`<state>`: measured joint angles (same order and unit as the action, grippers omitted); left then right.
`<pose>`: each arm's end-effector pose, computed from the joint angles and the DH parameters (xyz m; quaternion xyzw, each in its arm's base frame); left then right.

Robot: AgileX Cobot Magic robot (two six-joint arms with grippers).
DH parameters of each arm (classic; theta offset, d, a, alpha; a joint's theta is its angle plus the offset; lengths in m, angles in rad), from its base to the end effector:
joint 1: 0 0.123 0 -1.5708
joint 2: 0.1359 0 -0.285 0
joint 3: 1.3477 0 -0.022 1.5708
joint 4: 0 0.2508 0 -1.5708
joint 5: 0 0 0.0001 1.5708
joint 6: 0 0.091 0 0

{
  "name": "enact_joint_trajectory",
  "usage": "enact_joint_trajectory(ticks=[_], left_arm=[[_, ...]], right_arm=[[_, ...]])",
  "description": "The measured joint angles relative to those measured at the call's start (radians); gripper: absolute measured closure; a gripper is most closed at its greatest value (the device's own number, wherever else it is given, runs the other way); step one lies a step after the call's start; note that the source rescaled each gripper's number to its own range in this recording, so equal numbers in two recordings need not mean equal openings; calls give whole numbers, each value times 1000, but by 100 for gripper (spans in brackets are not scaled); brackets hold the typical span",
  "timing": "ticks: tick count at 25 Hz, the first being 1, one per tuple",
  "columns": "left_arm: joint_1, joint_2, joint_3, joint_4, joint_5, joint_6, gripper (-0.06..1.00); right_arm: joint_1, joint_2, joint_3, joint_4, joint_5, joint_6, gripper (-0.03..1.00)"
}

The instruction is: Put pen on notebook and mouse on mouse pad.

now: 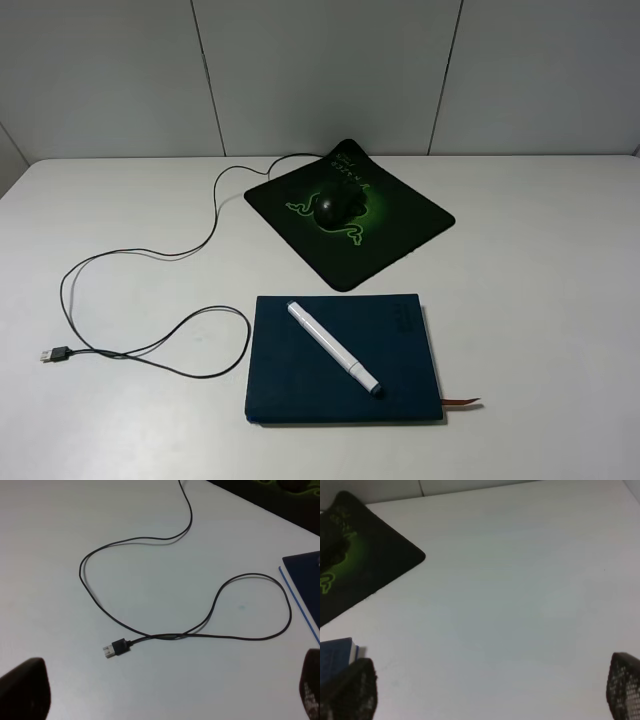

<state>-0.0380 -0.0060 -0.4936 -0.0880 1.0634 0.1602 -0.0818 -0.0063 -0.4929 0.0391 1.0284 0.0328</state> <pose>-0.0056 -0.0068 0.2755 0.0862 0.8489 -0.0121 0.5214 -0.0034 0.0033 0.2780 0.0479 0.8434 0.0064 0.5351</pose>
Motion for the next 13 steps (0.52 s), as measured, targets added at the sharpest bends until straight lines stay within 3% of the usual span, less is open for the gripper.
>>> enact_joint_trajectory(ticks=[13], left_arm=[[0, 0, 0, 0, 0, 0, -6]], right_arm=[[0, 0, 0, 0, 0, 0, -3]])
